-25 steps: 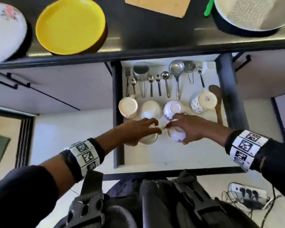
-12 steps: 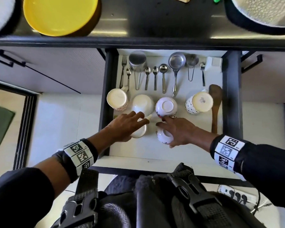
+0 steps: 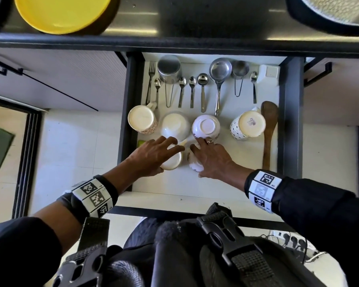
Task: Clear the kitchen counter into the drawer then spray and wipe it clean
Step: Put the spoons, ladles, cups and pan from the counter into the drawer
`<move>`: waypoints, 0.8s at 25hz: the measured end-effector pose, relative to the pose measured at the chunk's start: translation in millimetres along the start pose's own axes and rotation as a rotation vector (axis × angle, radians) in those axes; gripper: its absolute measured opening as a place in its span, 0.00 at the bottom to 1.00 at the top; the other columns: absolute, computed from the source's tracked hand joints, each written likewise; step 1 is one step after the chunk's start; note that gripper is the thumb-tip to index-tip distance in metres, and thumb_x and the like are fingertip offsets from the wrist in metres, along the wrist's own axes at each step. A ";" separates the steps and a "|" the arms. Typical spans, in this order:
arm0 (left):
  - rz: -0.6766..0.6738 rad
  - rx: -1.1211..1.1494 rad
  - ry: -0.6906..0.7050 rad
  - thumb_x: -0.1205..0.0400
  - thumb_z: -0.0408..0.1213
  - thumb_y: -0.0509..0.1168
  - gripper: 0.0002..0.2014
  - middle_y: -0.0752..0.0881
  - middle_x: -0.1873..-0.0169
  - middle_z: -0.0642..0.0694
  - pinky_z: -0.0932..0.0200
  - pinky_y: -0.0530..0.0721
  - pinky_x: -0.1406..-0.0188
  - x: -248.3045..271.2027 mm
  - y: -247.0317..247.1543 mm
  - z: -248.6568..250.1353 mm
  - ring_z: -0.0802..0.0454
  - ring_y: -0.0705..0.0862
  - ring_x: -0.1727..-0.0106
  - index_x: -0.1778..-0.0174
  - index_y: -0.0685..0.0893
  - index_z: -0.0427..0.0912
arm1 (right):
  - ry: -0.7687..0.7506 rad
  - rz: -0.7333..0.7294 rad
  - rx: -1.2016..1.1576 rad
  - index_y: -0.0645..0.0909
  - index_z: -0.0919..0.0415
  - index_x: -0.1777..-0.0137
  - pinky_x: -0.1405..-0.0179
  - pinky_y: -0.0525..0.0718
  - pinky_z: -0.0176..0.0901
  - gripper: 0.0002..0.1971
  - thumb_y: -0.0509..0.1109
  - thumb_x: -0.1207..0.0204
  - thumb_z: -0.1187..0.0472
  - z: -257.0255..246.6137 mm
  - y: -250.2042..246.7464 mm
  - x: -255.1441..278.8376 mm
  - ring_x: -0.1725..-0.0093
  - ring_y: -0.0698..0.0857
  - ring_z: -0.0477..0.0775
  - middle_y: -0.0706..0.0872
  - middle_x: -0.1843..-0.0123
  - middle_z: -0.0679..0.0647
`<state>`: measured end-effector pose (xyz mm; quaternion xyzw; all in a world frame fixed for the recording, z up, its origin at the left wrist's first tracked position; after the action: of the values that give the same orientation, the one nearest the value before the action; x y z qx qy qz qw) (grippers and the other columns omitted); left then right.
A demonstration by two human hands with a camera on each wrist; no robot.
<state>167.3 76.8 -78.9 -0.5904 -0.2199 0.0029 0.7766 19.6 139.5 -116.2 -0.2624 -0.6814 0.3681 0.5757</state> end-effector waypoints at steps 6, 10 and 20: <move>-0.010 0.087 -0.051 0.39 0.53 0.84 0.58 0.70 0.24 0.42 0.44 0.87 0.46 15.3 -9.9 -8.5 0.40 0.76 0.30 0.17 0.59 0.50 | 0.063 0.024 -0.083 0.63 0.55 0.24 0.54 0.76 0.48 0.50 0.81 0.42 0.37 -1.3 -13.8 2.8 0.32 0.74 0.64 0.63 0.23 0.59; 0.229 0.233 -0.148 0.30 0.55 0.78 0.37 0.77 0.31 0.46 0.41 0.86 0.44 49.1 -51.4 -32.1 0.43 0.80 0.34 0.27 0.74 0.48 | 0.112 0.212 -0.327 0.76 0.54 0.38 0.54 0.80 0.47 0.26 0.78 0.35 0.51 3.3 -85.9 17.5 0.41 0.82 0.60 0.80 0.41 0.52; 0.894 0.454 -0.750 0.18 0.58 0.61 0.17 0.81 0.63 0.54 0.51 0.84 0.64 304.3 -114.1 -214.3 0.52 0.82 0.64 0.63 0.79 0.49 | -0.099 0.684 -0.955 0.85 0.53 0.55 0.66 0.79 0.30 0.10 0.83 0.32 0.57 -181.3 -283.3 -59.4 0.72 0.81 0.37 0.87 0.67 0.47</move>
<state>487.0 -73.6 84.6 -0.4044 -0.2029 0.5812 0.6763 227.5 -38.3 88.4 -0.6798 -0.6745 0.1973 0.2097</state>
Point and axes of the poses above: each hand's wrist, its own x-axis away from the middle knuckle, its own y-axis out of the palm, z = x × y, the point moved 6 cm from there along -x, towards the middle knuckle
